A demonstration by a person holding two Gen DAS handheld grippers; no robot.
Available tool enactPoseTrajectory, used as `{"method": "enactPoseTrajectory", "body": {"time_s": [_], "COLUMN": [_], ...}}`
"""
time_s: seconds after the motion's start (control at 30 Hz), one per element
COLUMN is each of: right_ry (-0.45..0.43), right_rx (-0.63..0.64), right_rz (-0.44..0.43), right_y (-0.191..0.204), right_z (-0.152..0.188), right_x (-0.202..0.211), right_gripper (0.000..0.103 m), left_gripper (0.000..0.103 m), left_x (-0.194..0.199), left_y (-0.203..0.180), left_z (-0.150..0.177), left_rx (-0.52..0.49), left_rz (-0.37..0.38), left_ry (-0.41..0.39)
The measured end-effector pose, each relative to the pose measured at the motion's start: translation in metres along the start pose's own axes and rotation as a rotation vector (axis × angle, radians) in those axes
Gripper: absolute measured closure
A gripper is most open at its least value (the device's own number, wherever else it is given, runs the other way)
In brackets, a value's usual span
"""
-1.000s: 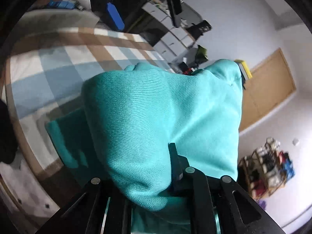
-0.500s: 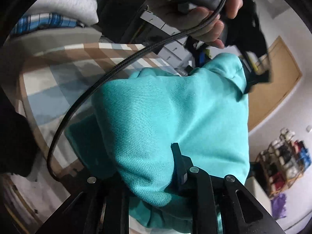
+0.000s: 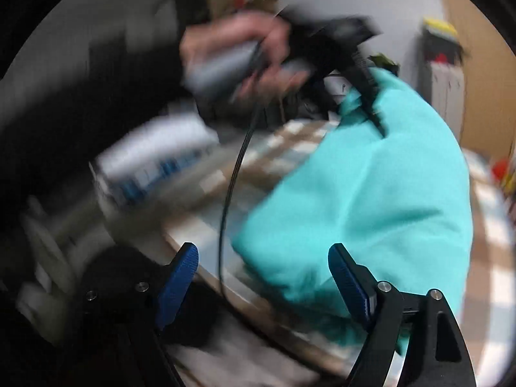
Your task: Fold large clothes
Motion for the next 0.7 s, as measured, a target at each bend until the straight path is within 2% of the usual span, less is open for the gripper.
{"method": "enactPoseTrajectory", "body": {"time_s": [0.07,0.1,0.13,0.2,0.23,0.27,0.37,0.47,0.53,0.6,0.67,0.7], "right_ry": [-0.063,-0.073,-0.063,0.018,0.062,0.072,0.124,0.198,0.225,0.237,0.198,0.163], "right_rx": [-0.134,-0.239,-0.297,-0.371,-0.407,-0.434,-0.569,-0.524,-0.496,-0.468,-0.507,-0.530], "right_rz": [-0.011,0.018,0.037,0.111,0.144,0.135,0.052,0.059,0.089,0.119,0.108,0.077], "right_y": [-0.024,-0.047,-0.060,-0.087,-0.100,-0.107,-0.128,-0.123,-0.119,-0.117,-0.119,-0.119], "right_z": [-0.006,-0.007,-0.007,-0.007,-0.005,-0.004,0.005,0.009,0.005,0.000,-0.001,0.005], "right_x": [0.018,0.024,0.024,0.017,0.011,0.008,-0.010,-0.028,-0.032,-0.032,-0.026,-0.023], "right_gripper": [0.020,0.020,0.018,0.021,0.028,0.033,0.033,0.033,0.033,0.033,0.033,0.034], "left_gripper": [0.083,0.083,0.083,0.083,0.083,0.083,0.083,0.082,0.077,0.067,0.067,0.067], "left_x": [-0.003,-0.004,-0.005,-0.009,-0.010,-0.010,-0.012,-0.016,-0.011,0.002,0.028,0.044], "left_y": [0.007,0.013,0.018,0.024,0.028,0.031,0.042,0.056,0.057,0.054,0.043,0.032], "left_z": [0.003,0.003,0.004,0.005,0.005,0.006,0.009,0.010,0.011,0.012,0.020,0.027], "left_rx": [0.005,0.019,0.033,0.053,0.058,0.063,0.077,0.106,0.116,0.144,0.133,0.094], "left_rz": [0.000,0.014,0.029,0.054,0.062,0.075,0.104,0.130,0.140,0.115,0.064,0.025], "left_ry": [0.006,0.006,0.011,0.014,0.016,0.016,0.025,0.024,0.018,-0.015,-0.067,-0.123]}}
Point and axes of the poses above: each gripper's, at about its wrist camera, not at the fingertips, and x roughly against the way its jaws point, y to its left, z to its underside, the point moved 3 cm from there along -x, roughly the way its jaws point, and after that the axes turned 12 degrees about x, right-handed, at the moved point
